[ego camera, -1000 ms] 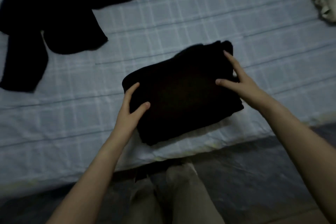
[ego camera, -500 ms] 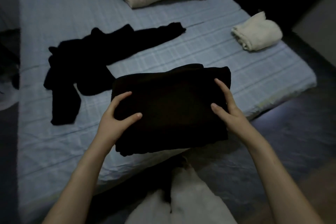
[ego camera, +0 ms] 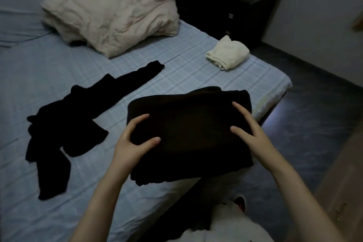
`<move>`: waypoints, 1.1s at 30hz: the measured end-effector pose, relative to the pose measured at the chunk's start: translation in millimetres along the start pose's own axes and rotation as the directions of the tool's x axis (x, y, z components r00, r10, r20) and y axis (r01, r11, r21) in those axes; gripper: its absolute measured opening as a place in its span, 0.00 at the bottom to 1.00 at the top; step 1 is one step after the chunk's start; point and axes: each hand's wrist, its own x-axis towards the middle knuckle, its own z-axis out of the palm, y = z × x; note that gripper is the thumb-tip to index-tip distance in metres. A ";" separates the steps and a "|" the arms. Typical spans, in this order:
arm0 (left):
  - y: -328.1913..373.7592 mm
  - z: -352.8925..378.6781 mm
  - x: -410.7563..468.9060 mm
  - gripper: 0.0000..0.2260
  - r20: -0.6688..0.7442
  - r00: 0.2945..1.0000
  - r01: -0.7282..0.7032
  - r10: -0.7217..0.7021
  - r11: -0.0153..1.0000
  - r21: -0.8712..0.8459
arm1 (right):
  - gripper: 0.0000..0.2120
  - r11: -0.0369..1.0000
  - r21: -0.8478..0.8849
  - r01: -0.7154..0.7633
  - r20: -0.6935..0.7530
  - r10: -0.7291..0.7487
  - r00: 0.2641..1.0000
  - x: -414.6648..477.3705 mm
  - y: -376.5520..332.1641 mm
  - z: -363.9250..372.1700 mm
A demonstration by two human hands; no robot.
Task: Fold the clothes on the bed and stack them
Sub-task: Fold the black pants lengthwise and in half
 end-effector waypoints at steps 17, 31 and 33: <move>84.5 339.9 151.4 0.26 0.130 0.989 0.073 -0.069 0.997 -0.028 | 0.29 0.985 0.066 -0.161 -0.111 0.167 0.980 108.5 74.9 -340.1; 62.5 509.1 371.3 0.27 0.079 0.986 0.153 -0.147 0.985 -0.076 | 0.28 0.978 0.002 -0.210 -0.023 0.210 0.977 369.6 154.7 -491.5; 56.3 533.9 403.3 0.28 0.070 0.981 0.188 -0.181 0.977 -0.097 | 0.28 0.975 -0.044 -0.217 0.008 0.218 0.976 417.0 165.2 -509.3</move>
